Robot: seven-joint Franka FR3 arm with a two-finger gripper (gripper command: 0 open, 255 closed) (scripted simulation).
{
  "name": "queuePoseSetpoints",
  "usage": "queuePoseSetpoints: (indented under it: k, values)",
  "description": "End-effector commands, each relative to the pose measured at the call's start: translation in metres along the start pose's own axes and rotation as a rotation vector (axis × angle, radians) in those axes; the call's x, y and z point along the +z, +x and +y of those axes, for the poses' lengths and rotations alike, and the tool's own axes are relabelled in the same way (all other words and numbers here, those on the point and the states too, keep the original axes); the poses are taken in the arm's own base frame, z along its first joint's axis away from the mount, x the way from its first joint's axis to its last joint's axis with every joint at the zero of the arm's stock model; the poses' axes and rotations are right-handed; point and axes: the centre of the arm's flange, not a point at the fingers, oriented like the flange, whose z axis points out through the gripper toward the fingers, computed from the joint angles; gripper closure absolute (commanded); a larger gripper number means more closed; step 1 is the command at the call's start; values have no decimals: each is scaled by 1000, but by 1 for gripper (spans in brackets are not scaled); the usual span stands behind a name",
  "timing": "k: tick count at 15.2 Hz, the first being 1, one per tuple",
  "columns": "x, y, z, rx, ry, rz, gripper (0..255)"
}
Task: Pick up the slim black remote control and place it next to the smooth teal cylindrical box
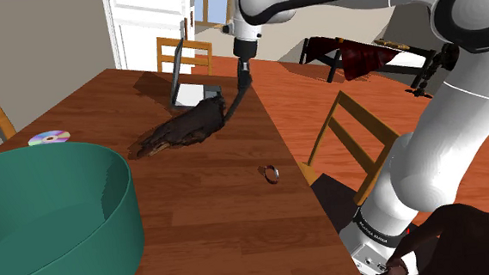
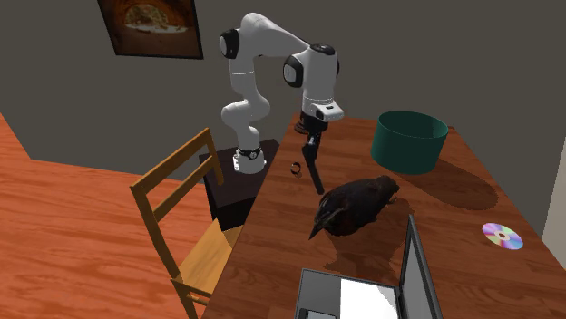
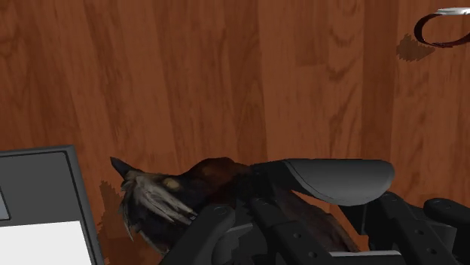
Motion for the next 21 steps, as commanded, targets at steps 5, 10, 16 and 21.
queuePoseSetpoints:
  k: [5, 10, 16, 21]
  values:
    - [-32, -1, 0, 0, 0, 0, 255]
    - [-48, 11, -23, 0, 0, 0, 255]
    - [-51, 45, -94, 0, 0, 0, 255]
    - [-53, 75, -154, 0, 0, 0, 255]
